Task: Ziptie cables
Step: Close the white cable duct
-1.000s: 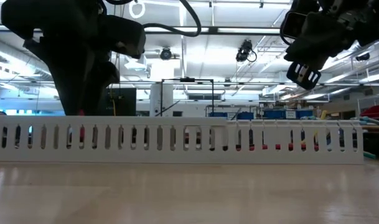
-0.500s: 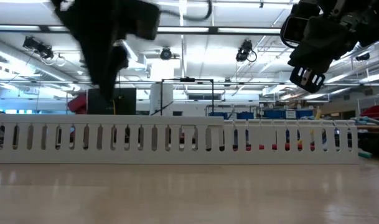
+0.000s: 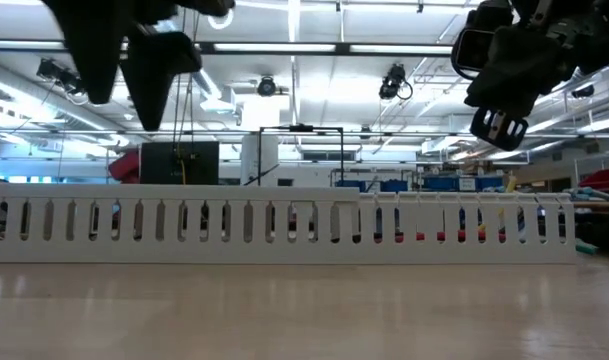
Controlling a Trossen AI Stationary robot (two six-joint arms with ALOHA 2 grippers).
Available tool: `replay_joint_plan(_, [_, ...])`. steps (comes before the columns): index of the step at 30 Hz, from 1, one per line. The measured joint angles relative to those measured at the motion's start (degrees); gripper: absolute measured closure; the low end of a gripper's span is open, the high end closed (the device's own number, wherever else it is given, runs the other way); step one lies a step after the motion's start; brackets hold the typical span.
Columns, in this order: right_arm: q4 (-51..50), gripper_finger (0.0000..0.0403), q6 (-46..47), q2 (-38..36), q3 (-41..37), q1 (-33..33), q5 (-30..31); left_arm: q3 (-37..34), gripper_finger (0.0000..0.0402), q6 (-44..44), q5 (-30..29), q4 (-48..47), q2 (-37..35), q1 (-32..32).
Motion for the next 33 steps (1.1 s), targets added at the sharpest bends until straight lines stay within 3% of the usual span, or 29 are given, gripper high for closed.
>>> replay_joint_plan(5, [0.76, 0.0362, 2.46, 1.1, 0.09, 2.52, 2.44, 0.0, 0.0083, -2.79, -5.73, -2.66, 0.0, -3.8])
replay_joint_plan(9, [0.69, 0.0362, 2.29, 6.54, 4.7, 4.42, 2.87, 0.0, 0.0083, -5.7, -7.42, -5.02, 0.0, -5.77])
replay_joint_plan(13, [-0.08, 0.0362, -1.08, 16.64, 15.04, 4.92, 2.57, -0.85, 0.0083, -6.44, -8.27, -5.09, -1.02, -8.22])
replay_joint_plan(17, [-4.64, 0.0362, -4.97, 28.01, 28.01, 6.11, 3.08, -6.71, 0.0083, -10.94, -9.77, -4.96, -7.01, -10.55])
replay_joint_plan(22, [-11.8, 0.0362, -7.95, 38.52, 41.27, 7.53, 3.0, -16.32, 0.0083, -16.52, -9.34, 5.23, -17.46, -12.89])
replay_joint_plan(27, [-19.2, 0.0362, -7.13, 42.27, 46.12, 7.59, 2.58, -23.77, 0.0082, -19.02, -8.76, 14.32, -21.07, -13.61])
replay_joint_plan(33, [-24.17, 0.0362, -4.06, 42.36, 46.16, 7.77, 3.08, -26.56, 0.0073, -18.54, -7.49, 15.73, -19.68, -14.01])
